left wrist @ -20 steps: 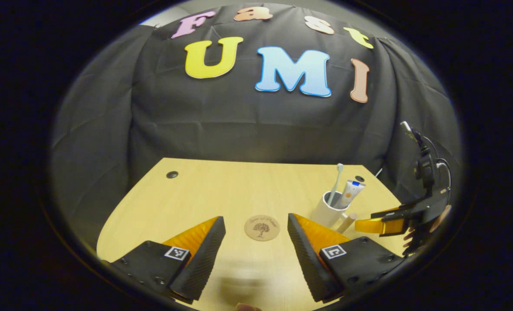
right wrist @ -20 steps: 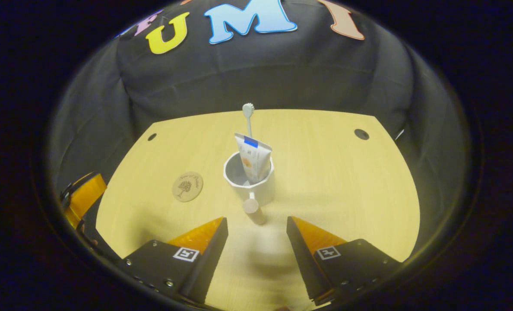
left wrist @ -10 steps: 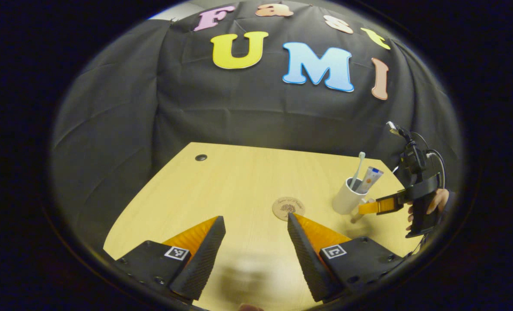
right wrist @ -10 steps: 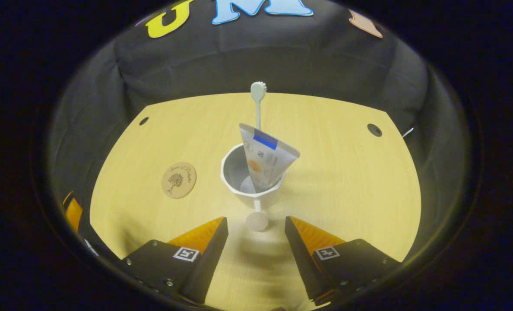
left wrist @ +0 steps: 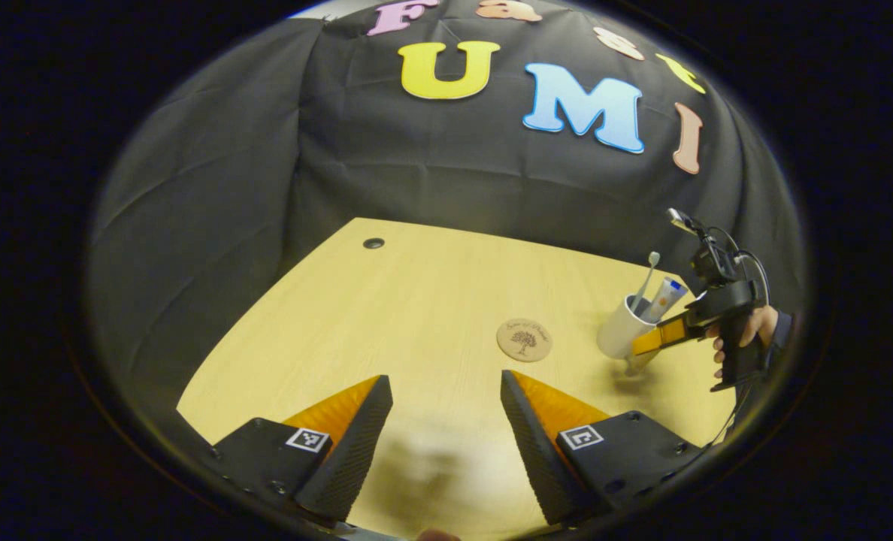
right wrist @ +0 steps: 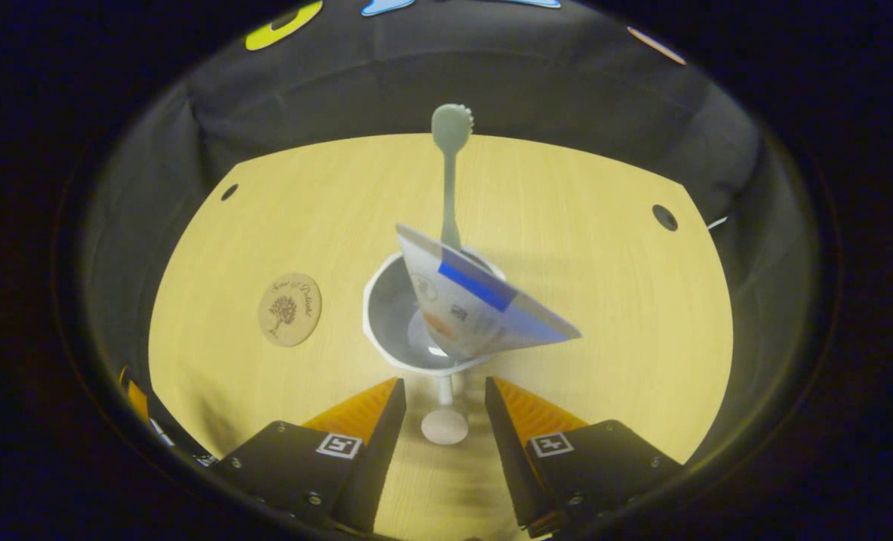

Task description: Put the toothbrush and toothpaste on the desktop into the cup, then pick up the cup and place it on the coaster on the desktop.

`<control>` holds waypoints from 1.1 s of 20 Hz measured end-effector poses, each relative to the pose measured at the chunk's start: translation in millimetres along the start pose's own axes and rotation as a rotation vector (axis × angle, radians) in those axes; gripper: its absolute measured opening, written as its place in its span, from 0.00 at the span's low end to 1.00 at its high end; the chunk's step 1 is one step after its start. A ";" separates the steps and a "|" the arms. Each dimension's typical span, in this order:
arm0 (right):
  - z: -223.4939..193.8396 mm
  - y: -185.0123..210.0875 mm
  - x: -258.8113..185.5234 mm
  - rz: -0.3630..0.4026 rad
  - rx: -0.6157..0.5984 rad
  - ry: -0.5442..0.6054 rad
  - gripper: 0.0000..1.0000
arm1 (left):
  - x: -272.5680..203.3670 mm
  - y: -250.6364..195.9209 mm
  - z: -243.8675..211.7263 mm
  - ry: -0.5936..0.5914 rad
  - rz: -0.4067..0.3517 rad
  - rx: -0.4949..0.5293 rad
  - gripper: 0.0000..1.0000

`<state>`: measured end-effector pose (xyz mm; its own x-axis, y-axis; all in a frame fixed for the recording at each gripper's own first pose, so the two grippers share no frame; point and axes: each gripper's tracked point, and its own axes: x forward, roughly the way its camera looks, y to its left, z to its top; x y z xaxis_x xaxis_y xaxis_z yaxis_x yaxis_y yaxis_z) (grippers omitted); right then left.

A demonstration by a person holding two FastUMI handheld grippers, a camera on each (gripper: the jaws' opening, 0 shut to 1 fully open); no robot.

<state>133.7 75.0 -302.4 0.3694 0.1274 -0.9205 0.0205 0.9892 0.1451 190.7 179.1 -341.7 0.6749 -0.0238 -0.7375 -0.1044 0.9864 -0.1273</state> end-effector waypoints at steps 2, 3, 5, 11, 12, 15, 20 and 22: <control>7.5 -4.7 4.0 -0.044 -0.045 -0.038 0.54 | 0.4 0.2 -1.8 0.009 -0.001 0.006 0.95; 6.4 -2.1 4.2 -0.037 -0.052 -0.025 0.51 | 0.8 -0.3 -2.3 0.014 -0.004 0.006 0.95; -0.9 0.1 13.0 -0.043 -0.048 0.019 0.53 | 2.3 -1.7 -4.3 0.027 -0.013 0.008 0.95; 2.6 1.1 15.2 -0.023 0.011 0.027 0.28 | 9.3 -4.1 -13.1 0.056 -0.024 -0.006 0.97; 3.8 0.7 13.6 -0.023 0.003 0.025 0.25 | 10.1 -3.8 -13.2 0.060 -0.024 -0.009 0.97; 5.7 0.9 15.5 -0.031 0.006 0.014 0.23 | 12.0 -3.0 -15.3 0.067 -0.022 -0.009 0.95; 11.6 5.6 10.9 -0.031 -0.024 -0.021 0.20 | 12.8 -4.7 -16.3 0.071 -0.024 -0.009 0.96; 13.6 12.8 6.5 -0.020 -0.025 -0.024 0.20 | 15.0 -4.7 -17.2 0.074 -0.027 -0.011 0.96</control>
<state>149.0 87.5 -301.5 0.3913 0.1064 -0.9141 0.0048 0.9930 0.1177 188.7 171.4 -363.5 0.6220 -0.0626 -0.7805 -0.0956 0.9833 -0.1550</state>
